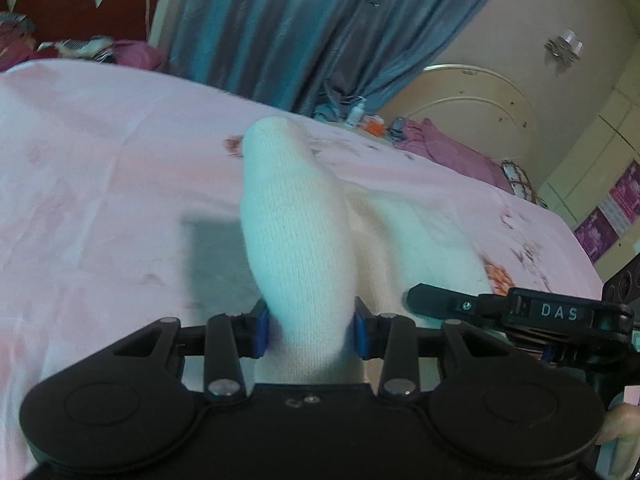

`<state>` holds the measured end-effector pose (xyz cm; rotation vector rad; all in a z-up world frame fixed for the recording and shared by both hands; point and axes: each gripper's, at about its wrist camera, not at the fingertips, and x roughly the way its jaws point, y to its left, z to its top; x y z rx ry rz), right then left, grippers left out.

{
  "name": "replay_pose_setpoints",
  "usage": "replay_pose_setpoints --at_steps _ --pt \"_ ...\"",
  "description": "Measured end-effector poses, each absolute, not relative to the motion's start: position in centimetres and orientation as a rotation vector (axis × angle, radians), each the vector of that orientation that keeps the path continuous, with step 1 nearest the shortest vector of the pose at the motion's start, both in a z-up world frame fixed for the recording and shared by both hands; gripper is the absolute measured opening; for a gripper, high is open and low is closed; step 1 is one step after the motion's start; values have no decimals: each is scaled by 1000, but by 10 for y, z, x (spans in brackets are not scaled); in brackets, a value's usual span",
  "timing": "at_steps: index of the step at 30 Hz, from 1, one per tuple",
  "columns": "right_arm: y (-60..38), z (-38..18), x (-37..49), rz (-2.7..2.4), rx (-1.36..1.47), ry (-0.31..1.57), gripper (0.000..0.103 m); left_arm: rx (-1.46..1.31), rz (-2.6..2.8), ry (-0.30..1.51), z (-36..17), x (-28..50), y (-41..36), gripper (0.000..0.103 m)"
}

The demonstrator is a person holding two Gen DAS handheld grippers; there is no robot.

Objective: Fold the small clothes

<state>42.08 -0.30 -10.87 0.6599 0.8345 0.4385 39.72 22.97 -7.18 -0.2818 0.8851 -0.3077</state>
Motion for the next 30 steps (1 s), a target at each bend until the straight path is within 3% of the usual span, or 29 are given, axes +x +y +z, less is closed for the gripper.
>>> replay_pose_setpoints --at_steps 7,9,11,13,15,23,30 --pt "12 -137 446 410 606 875 32 -290 -270 913 -107 416 249 41" --pt "11 -149 450 389 596 892 33 -288 -257 918 -120 419 252 51" --pt "6 -158 451 379 613 892 37 -274 -249 906 -125 418 252 59" --pt "-1 -158 450 345 615 869 48 -270 -251 898 -127 417 255 61" --pt "-7 -154 449 328 605 857 49 -264 -245 898 -125 418 256 65" --pt "-2 -118 441 254 447 735 49 -172 -192 704 -87 400 252 53" --pt "31 -119 459 302 361 747 49 -166 -207 772 -102 431 235 51"
